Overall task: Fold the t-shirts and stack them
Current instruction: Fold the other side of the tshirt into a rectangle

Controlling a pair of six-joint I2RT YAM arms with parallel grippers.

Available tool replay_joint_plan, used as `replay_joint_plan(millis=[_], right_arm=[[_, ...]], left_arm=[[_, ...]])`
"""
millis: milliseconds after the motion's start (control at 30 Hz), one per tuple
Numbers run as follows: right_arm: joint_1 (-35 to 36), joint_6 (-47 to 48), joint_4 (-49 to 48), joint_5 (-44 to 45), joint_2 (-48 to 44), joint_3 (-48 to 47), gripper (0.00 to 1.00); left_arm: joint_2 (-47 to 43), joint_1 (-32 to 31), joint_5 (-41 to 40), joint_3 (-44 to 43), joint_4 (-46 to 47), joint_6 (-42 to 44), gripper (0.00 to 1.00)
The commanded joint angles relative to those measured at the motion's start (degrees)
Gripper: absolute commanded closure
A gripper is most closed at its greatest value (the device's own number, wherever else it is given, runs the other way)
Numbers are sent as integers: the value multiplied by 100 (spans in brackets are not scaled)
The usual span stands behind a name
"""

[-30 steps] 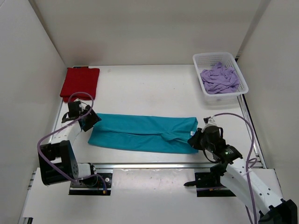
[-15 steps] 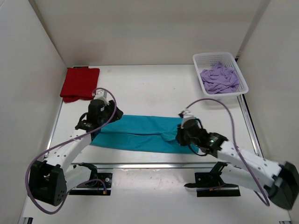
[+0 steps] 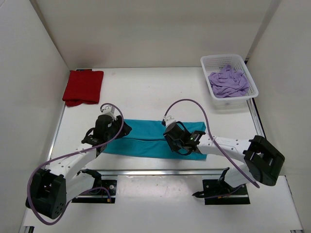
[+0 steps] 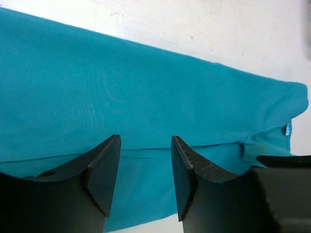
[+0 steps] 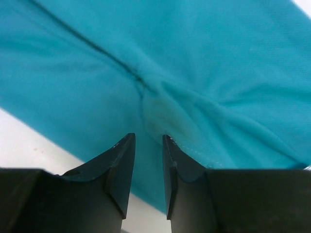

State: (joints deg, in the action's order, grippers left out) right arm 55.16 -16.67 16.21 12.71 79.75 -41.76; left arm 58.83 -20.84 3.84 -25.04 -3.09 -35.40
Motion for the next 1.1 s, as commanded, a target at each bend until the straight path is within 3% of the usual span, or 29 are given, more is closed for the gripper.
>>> replay_joint_plan(millis=[0, 567, 733, 867, 933, 1067], right_arm=[[-162, 146, -487, 83, 67, -25, 72], [-66, -3, -373, -85, 365, -17, 68], [-189, -3, -373, 12, 437, -34, 74], [-224, 40, -443, 117, 305, 19, 85], [-233, 41, -382, 153, 235, -16, 96], [-242, -30, -241, -66, -2, -34, 100]], left_arm=[[-65, 1, 118, 52, 406, -81, 43], [94, 45, 188, 228, 626, -151, 44], [24, 10, 153, 236, 626, -161, 43], [-38, 36, 161, 219, 555, -160, 43], [-73, 45, 153, 166, 538, -143, 44], [-29, 27, 179, 113, 520, -143, 43]])
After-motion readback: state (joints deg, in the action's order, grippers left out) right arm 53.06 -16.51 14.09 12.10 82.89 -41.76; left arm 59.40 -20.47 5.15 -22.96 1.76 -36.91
